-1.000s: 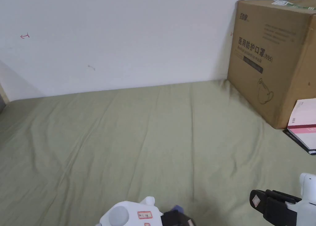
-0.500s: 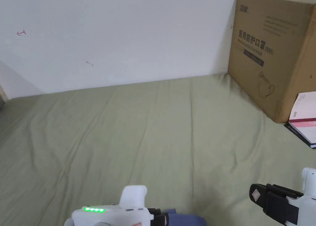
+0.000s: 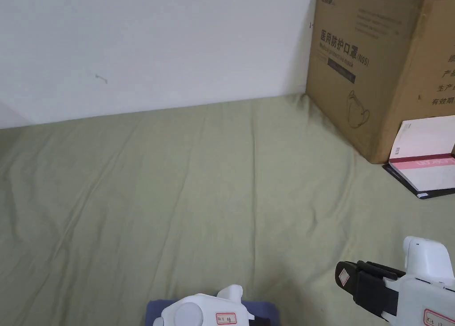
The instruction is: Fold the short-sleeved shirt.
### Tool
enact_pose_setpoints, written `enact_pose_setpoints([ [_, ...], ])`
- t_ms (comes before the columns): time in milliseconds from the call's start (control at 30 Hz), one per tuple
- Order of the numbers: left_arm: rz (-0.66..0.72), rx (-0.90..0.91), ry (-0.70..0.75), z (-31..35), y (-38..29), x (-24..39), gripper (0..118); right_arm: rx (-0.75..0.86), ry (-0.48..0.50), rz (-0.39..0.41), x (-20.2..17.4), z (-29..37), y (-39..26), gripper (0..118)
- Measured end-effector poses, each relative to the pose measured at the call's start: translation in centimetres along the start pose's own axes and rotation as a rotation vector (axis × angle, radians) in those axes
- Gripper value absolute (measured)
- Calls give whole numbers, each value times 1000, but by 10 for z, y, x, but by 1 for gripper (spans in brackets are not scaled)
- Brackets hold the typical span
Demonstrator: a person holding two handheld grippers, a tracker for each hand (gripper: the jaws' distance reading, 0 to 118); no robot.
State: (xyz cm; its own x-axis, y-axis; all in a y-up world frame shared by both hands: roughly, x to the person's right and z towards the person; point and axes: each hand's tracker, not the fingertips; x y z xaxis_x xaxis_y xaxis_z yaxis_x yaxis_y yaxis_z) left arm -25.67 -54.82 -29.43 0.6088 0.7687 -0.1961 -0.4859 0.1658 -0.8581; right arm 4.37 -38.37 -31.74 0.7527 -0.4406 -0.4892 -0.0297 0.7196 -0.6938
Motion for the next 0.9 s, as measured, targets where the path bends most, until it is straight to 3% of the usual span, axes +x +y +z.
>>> enact_pose_setpoints([
  [33,30,0,-17,-2,-2,0,1,-4,3,-3,0,-1,-1,4],
  [133,-199,124,146,16,-13,31,1,-16,12,-9,-3,-5,-1,4],
  [233,-310,346,167,77,-22,59,1,-3,42,-1,-11,-1,2,4],
  [300,-381,519,203,126,-31,79,1,31,66,24,-19,5,7,4],
  [467,-581,955,480,231,-63,115,1,258,76,139,-54,31,23,4],
  [633,-576,1252,758,274,-93,130,1,557,3,304,-103,60,26,4],
  [767,-620,1392,829,271,-111,122,1,815,-106,494,-121,63,6,4],
  [833,-629,1385,832,261,-116,114,1,825,-190,512,-123,56,0,4],
  [900,-609,1347,829,257,-116,111,1,767,-194,478,-123,51,0,4],
])
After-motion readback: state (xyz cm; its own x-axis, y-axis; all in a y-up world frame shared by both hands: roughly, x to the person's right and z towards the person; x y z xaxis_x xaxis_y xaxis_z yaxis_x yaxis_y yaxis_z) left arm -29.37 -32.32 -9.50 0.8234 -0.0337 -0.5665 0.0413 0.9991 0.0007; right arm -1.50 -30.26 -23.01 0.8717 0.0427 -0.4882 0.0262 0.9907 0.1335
